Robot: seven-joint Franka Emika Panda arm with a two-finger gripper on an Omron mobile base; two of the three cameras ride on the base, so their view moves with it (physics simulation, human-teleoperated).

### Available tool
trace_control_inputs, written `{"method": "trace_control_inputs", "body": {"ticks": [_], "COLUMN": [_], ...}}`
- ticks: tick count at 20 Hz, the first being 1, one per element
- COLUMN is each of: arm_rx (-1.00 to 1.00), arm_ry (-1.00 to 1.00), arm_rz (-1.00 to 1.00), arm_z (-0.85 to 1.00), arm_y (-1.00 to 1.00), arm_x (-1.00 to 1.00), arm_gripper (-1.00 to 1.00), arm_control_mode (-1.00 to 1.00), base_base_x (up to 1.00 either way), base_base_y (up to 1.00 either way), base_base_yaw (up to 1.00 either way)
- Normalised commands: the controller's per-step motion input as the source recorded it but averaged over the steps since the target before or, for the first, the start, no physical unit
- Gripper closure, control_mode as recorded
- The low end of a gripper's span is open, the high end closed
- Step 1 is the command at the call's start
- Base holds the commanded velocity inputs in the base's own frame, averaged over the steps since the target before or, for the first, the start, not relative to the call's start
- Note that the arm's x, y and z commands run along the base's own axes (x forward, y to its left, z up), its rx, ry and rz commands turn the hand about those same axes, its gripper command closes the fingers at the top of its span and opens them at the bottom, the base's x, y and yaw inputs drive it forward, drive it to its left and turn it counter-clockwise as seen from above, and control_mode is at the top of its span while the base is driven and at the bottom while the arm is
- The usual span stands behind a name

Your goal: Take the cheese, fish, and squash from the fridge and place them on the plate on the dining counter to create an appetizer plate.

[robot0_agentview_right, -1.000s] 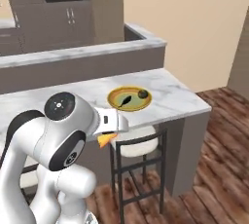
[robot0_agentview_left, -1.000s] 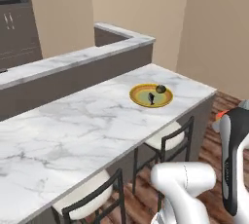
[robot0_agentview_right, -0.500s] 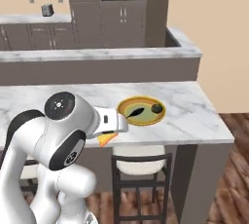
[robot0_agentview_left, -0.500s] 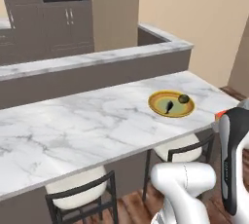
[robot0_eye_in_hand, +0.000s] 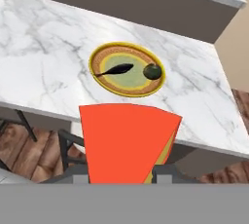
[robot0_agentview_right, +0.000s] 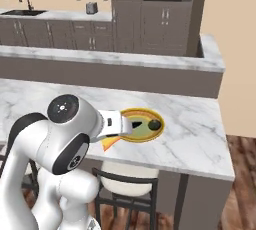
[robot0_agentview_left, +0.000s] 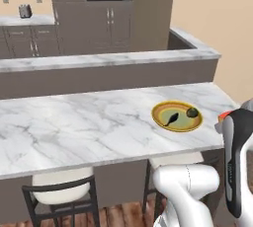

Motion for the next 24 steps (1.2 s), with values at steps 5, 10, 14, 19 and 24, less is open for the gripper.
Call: {"method": "trace_control_inputs", "body": {"ticks": [5, 10, 14, 19, 24], "arm_rx": [0.00, 0.00, 0.00, 0.00, 0.00], "arm_ry": [0.00, 0.00, 0.00, 0.00, 0.04], "arm_rz": [0.00, 0.00, 0.33, 0.28, 0.22], "arm_z": [0.00, 0.00, 0.00, 0.00, 0.00], "arm_y": [0.00, 0.00, -0.46, -0.47, -0.09], "arm_x": [0.00, 0.00, 0.58, 0.74, 0.98], "arm_gripper": [1.00, 1.00, 1.00, 1.00, 1.00], "arm_control_mode": [1.00, 1.00, -1.00, -1.00, -1.00], "base_base_x": [0.38, 0.38, 0.00, 0.00, 0.00], "base_base_y": [-0.37, -0.29, 0.00, 0.00, 0.00], "base_base_yaw": [0.40, 0.38, 0.00, 0.00, 0.00]}}
